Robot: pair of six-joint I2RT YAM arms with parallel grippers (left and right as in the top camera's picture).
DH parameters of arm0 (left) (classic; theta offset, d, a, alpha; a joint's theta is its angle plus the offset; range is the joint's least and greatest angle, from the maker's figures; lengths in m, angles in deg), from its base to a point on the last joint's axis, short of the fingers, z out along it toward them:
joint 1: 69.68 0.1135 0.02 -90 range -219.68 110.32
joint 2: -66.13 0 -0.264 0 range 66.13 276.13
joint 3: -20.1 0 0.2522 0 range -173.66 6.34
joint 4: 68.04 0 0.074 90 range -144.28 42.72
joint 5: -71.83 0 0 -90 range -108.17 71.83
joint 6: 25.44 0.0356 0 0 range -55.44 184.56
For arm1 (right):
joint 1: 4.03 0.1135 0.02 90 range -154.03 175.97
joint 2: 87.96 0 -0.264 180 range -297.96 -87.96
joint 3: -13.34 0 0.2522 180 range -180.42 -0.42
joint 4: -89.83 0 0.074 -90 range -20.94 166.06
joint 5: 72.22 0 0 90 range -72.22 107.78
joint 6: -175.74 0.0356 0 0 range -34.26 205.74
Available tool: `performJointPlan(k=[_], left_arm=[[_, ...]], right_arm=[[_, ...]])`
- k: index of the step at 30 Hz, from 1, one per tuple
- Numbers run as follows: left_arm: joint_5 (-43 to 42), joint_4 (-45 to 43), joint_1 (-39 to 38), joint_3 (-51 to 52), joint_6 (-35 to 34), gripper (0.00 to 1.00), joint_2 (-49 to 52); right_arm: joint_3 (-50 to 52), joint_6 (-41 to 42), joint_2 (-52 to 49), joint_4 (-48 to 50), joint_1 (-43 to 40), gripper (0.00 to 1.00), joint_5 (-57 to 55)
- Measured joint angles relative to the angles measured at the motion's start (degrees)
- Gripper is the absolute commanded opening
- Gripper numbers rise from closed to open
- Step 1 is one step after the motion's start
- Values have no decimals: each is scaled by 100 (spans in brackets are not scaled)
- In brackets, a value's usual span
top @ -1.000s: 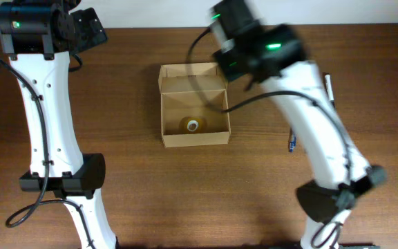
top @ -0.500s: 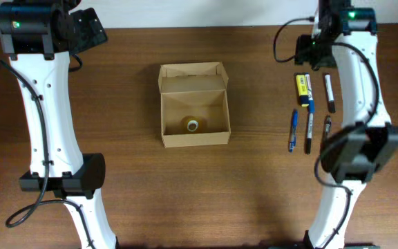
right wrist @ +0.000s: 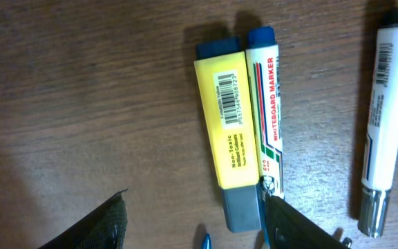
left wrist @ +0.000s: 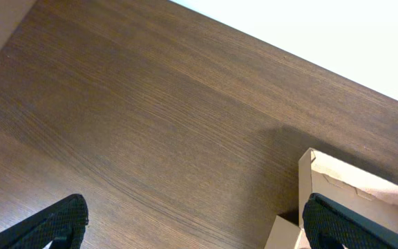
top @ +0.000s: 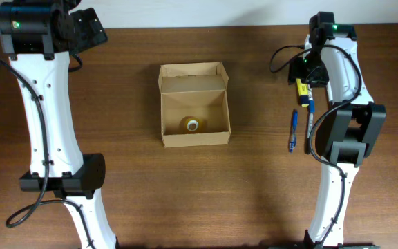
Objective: Pack container
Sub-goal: 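Return the right gripper to the yellow highlighter and grasp it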
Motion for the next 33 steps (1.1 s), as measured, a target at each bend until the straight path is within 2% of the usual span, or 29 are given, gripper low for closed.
performJointPlan(k=[33], left_arm=[[0,0,0,0,0,100,0]], right_arm=[[-2,-68,-417,238,-144,64,11]])
